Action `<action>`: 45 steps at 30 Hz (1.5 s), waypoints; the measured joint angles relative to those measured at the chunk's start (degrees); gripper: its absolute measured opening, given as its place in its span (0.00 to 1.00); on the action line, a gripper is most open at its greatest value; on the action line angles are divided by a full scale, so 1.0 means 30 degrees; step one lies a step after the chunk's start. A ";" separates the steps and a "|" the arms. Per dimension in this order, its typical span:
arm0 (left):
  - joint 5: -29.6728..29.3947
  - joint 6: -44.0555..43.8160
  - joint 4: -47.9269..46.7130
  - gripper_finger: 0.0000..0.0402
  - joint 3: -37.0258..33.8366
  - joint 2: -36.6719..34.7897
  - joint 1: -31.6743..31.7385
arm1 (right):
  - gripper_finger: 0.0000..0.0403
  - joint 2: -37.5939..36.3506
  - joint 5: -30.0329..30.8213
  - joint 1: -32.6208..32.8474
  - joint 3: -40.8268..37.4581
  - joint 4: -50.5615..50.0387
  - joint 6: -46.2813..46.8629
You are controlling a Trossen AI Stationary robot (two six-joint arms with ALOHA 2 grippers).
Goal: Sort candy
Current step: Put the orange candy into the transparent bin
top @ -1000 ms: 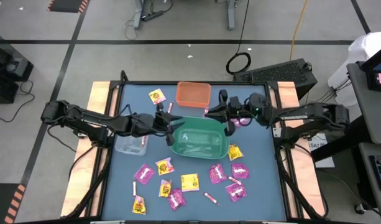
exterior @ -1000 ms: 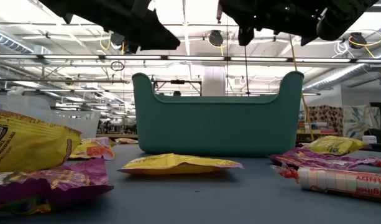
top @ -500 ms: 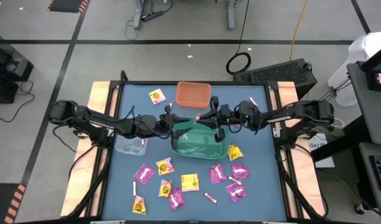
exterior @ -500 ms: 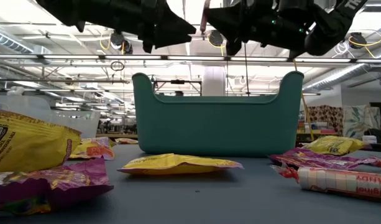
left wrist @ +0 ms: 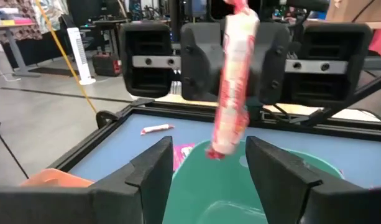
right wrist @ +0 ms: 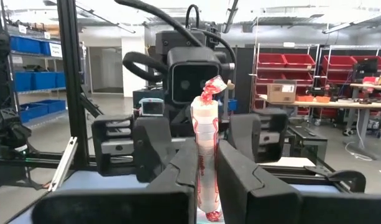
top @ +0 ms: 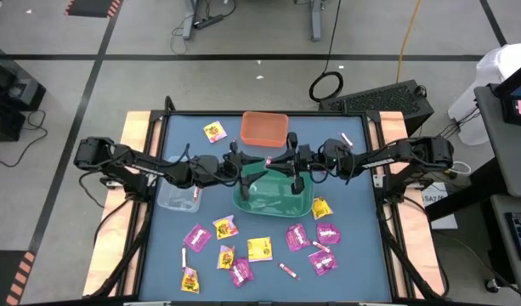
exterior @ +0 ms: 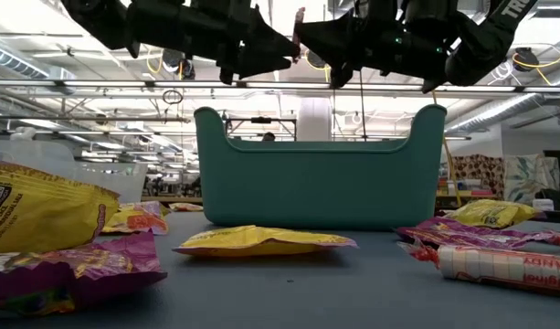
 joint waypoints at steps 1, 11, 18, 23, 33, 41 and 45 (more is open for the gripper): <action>0.0035 0.0000 0.0002 0.51 0.0109 0.0020 0.0000 | 0.06 0.0000 0.0001 0.0000 0.0000 -0.0087 -0.0117; 0.0538 0.0608 0.0115 0.39 0.0623 0.0904 0.0067 | 0.06 0.0000 0.0009 0.0000 0.0005 -0.0225 -0.0373; 0.0538 0.0663 0.0291 0.32 0.0649 0.0953 0.0146 | 0.06 0.0000 0.0009 0.0000 0.0015 -0.0432 -0.0362; 0.0546 0.0662 0.0568 0.29 0.0649 0.0953 0.0146 | 0.06 0.0000 0.0009 0.0000 0.0015 -0.0457 -0.0359; 0.0743 0.0678 0.0505 0.13 0.0649 0.0953 0.0211 | 0.08 -0.0007 0.0570 0.0015 0.0015 -0.0463 -0.0449; 0.0695 0.0991 0.0201 0.15 0.0649 0.0951 0.0204 | 0.26 -0.0015 0.0650 -0.0013 0.0015 -0.1117 -0.0977; -0.0148 0.1013 -0.0153 0.15 0.0641 0.0945 0.0189 | 0.38 -0.0015 0.0635 -0.0211 0.0015 -0.1817 -0.0979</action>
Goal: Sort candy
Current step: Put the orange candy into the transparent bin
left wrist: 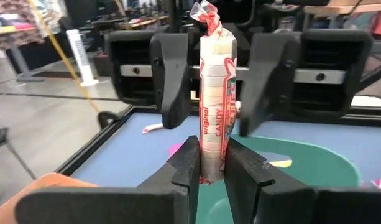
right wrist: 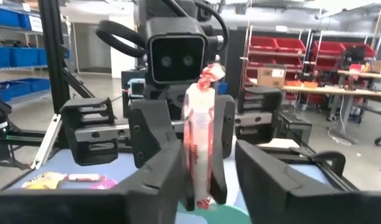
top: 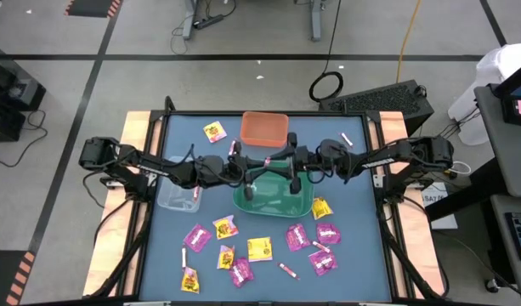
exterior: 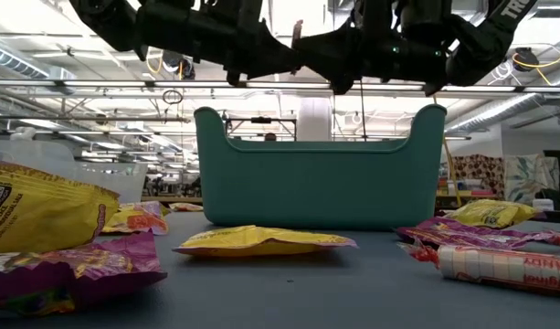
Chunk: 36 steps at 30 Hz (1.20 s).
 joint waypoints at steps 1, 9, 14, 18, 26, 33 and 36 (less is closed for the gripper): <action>-0.0265 0.0005 0.0009 0.15 0.0000 0.0000 0.0000 | 0.40 0.0000 -0.0022 -0.0124 0.0000 -0.0120 0.0221; -0.2657 -0.1016 -0.4578 0.16 -0.0011 -0.1685 0.0007 | 0.56 0.0000 -0.0256 -0.1101 0.0000 -0.1318 0.0654; -0.2904 -0.4524 -1.0952 0.16 -0.0017 -0.4532 -0.0190 | 0.59 -0.0007 -0.0280 -0.1525 0.0000 -0.2740 0.0321; -0.2901 -0.7969 -1.5783 0.16 -0.0022 -0.7093 -0.0755 | 0.59 -0.0007 -0.0284 -0.1951 0.0000 -0.3308 0.0219; -0.0636 -1.6965 -2.4614 0.16 0.0000 -1.0661 -0.2561 | 0.58 -0.0007 -0.0277 -0.2310 0.0000 -0.3596 -0.0471; 0.0459 -2.2536 -3.0555 0.16 -0.0007 -1.0959 -0.4633 | 0.58 -0.0007 -0.0270 -0.2311 0.0000 -0.4068 -0.1027; 0.0461 -2.4388 -3.2280 0.16 -0.0015 -1.0962 -0.5274 | 0.58 -0.0007 -0.0270 -0.2358 0.0000 -0.4327 -0.1034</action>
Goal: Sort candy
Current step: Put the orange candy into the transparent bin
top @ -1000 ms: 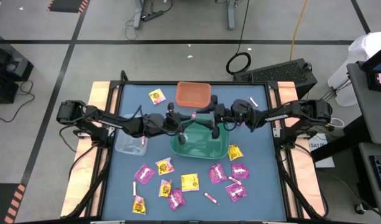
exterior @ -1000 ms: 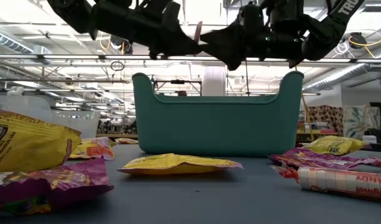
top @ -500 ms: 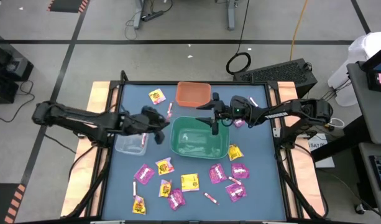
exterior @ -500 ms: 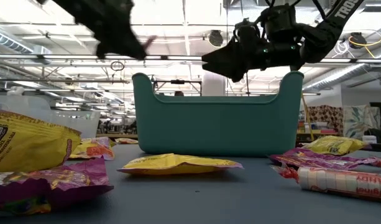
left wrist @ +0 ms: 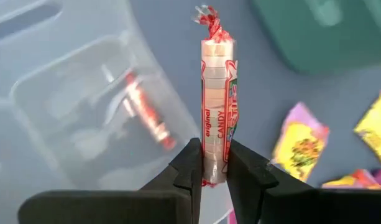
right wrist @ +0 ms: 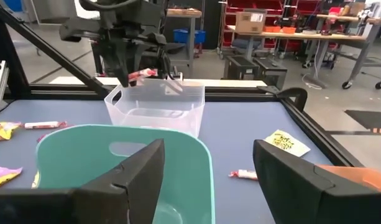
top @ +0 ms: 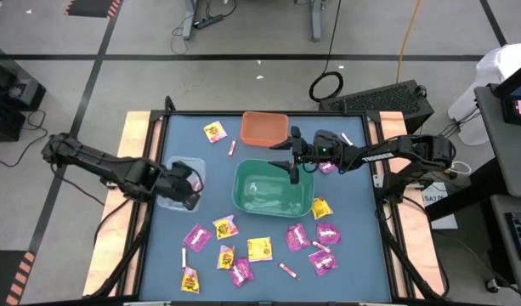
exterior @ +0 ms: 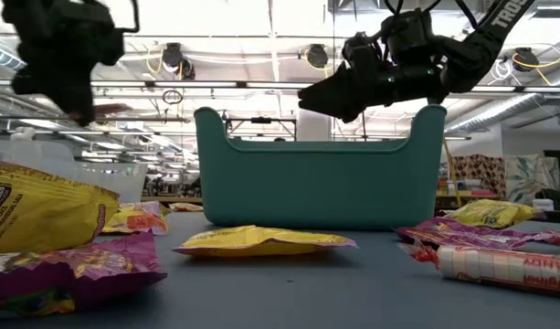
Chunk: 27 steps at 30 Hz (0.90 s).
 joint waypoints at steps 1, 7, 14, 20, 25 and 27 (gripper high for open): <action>0.0000 -0.0491 -0.0549 0.16 0.0000 0.0015 -0.0191 | 0.58 -0.0003 0.0000 -0.0044 0.0000 -0.0141 0.0000; -0.0542 -0.2544 -0.3101 0.16 0.0000 0.0149 -0.1053 | 0.58 0.0000 0.0006 -0.0119 0.0000 -0.0445 -0.0003; -0.1270 -0.4630 -0.2905 0.16 -0.0015 0.0819 -0.1219 | 0.58 0.0000 0.0000 -0.0111 0.0000 -0.0663 0.0079; -0.0799 -0.4667 -0.3022 0.16 -0.0015 0.1812 -0.1232 | 0.58 0.0000 0.0000 -0.0104 0.0000 -0.0944 -0.0010; -0.0621 -0.4662 -0.3009 0.16 -0.0015 0.2458 -0.1232 | 0.58 0.0000 0.0000 -0.0104 0.0000 -0.1174 -0.0277; -0.0192 -0.4667 -0.3002 0.16 -0.0015 0.2496 -0.1232 | 0.58 0.0000 0.0000 -0.0104 0.0000 -0.1174 -0.0277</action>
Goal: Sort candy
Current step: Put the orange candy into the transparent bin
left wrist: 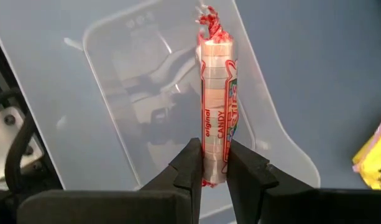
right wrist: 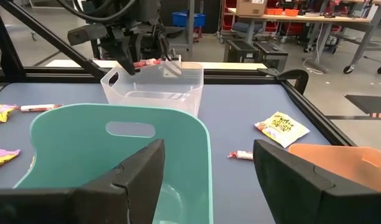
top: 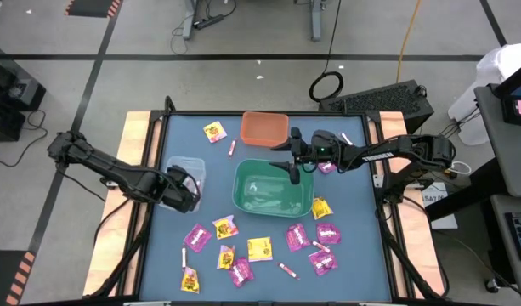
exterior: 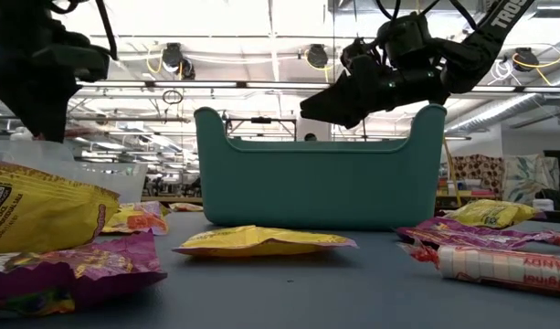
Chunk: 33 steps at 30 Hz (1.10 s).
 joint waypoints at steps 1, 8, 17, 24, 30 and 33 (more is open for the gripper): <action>0.0172 0.0004 0.0000 0.16 0.0000 0.0000 0.0000 | 0.58 0.0000 0.0000 0.0000 0.0000 -0.0003 0.0000; 0.0593 0.0509 0.0582 0.29 0.0000 -0.0014 0.0014 | 0.58 0.0000 0.0000 0.0000 0.0000 -0.0082 -0.0007; -0.0166 0.1459 0.0509 0.50 0.0000 -0.0051 0.1011 | 0.58 -0.0976 -0.0514 0.0000 -0.0015 -0.1234 -0.0202; -0.2239 0.5515 0.0510 0.50 0.1125 -0.0051 0.2554 | 0.58 -0.4591 -0.0372 -0.0132 -0.0015 -0.5031 -0.1874; -0.7177 1.2172 0.2629 0.50 0.2620 -0.0065 0.4171 | 0.58 -0.6629 -0.0353 -0.0262 -0.0015 -0.7178 -0.2879; -0.8341 1.7662 0.5986 0.50 0.2465 -0.0058 0.5555 | 0.58 -0.7147 -0.0357 -0.0262 -0.0015 -0.7287 -0.2682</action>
